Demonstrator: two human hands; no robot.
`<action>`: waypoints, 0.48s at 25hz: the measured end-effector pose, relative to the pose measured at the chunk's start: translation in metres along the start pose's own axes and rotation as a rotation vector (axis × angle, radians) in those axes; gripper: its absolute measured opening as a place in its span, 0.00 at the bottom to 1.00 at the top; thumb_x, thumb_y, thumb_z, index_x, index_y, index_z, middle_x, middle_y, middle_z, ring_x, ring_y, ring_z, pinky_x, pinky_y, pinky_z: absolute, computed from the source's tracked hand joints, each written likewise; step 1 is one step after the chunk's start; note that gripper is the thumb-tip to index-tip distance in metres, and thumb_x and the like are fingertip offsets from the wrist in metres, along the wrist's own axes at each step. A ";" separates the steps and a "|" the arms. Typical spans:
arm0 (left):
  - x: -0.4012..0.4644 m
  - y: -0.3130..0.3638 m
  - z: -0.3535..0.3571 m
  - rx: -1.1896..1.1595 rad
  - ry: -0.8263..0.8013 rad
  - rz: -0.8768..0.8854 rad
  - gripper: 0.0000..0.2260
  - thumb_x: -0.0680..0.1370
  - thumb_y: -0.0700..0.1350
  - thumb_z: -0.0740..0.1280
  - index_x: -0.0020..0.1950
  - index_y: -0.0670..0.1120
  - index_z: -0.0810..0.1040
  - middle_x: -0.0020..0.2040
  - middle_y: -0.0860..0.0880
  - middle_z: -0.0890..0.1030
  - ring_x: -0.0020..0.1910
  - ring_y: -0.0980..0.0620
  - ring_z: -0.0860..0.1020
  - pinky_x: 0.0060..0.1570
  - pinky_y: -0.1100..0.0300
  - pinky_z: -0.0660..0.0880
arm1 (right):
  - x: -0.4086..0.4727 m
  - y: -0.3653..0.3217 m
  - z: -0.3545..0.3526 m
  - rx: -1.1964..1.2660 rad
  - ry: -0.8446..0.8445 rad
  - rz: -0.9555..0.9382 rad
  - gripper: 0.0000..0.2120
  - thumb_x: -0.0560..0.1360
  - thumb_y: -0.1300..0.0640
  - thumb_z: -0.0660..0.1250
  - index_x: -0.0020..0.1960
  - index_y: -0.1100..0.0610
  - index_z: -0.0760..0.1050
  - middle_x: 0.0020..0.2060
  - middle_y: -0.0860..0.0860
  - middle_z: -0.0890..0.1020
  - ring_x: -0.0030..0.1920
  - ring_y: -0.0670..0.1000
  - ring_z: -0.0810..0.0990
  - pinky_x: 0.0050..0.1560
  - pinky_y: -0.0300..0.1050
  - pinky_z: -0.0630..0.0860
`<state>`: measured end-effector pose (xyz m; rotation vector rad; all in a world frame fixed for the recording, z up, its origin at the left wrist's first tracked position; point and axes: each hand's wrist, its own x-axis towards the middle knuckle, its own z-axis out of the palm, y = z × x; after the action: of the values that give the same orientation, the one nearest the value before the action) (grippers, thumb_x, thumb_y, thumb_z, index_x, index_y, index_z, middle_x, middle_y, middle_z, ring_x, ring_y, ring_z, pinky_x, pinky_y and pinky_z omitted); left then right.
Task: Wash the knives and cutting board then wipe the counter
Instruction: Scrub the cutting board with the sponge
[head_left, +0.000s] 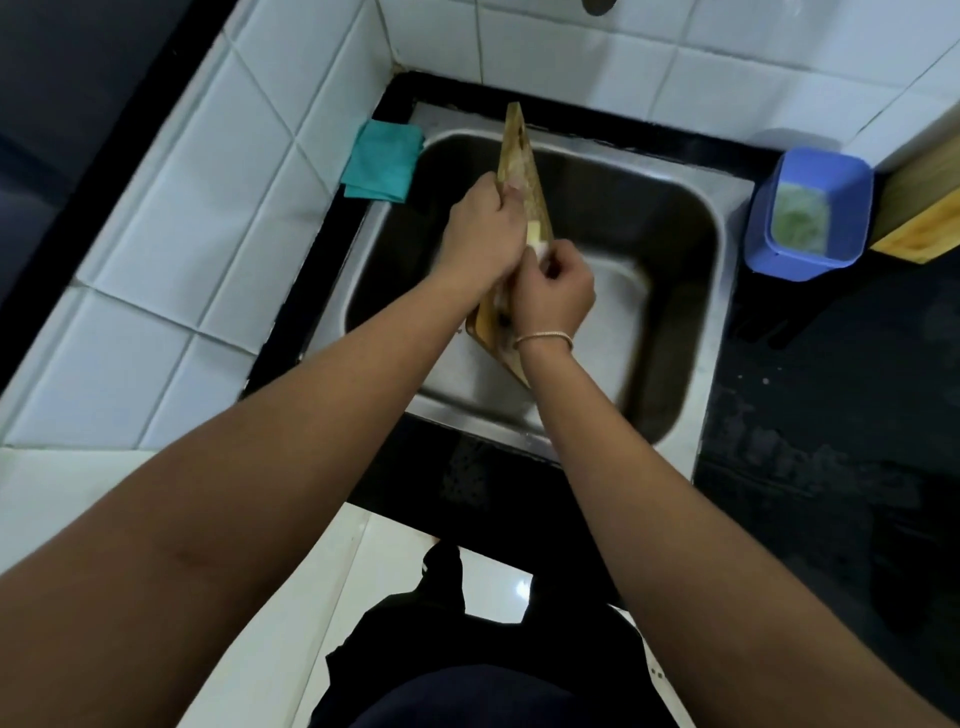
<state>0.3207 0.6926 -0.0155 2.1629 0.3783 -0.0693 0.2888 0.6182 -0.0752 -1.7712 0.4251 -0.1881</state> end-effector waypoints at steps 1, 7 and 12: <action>0.000 -0.002 -0.002 -0.014 0.006 -0.006 0.10 0.85 0.49 0.54 0.53 0.47 0.73 0.45 0.53 0.76 0.43 0.56 0.76 0.38 0.62 0.69 | 0.010 -0.003 0.006 0.034 0.005 -0.036 0.11 0.71 0.52 0.68 0.32 0.51 0.69 0.29 0.48 0.72 0.31 0.43 0.68 0.31 0.37 0.66; 0.012 -0.009 -0.003 -0.057 0.003 0.024 0.13 0.85 0.51 0.53 0.50 0.48 0.75 0.44 0.54 0.77 0.43 0.59 0.76 0.38 0.63 0.68 | 0.065 0.060 0.000 -0.279 -0.139 0.396 0.12 0.78 0.48 0.66 0.46 0.57 0.81 0.46 0.54 0.83 0.47 0.53 0.78 0.46 0.39 0.70; 0.009 -0.004 0.001 -0.059 -0.018 0.010 0.12 0.85 0.54 0.52 0.53 0.51 0.73 0.46 0.55 0.76 0.45 0.59 0.75 0.43 0.57 0.70 | 0.003 0.054 -0.018 -0.270 -0.114 0.323 0.17 0.74 0.51 0.67 0.30 0.53 0.67 0.29 0.47 0.73 0.35 0.49 0.73 0.36 0.41 0.67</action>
<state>0.3285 0.6957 -0.0211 2.1039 0.3552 -0.0715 0.2754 0.5906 -0.1230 -1.9347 0.6708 0.2069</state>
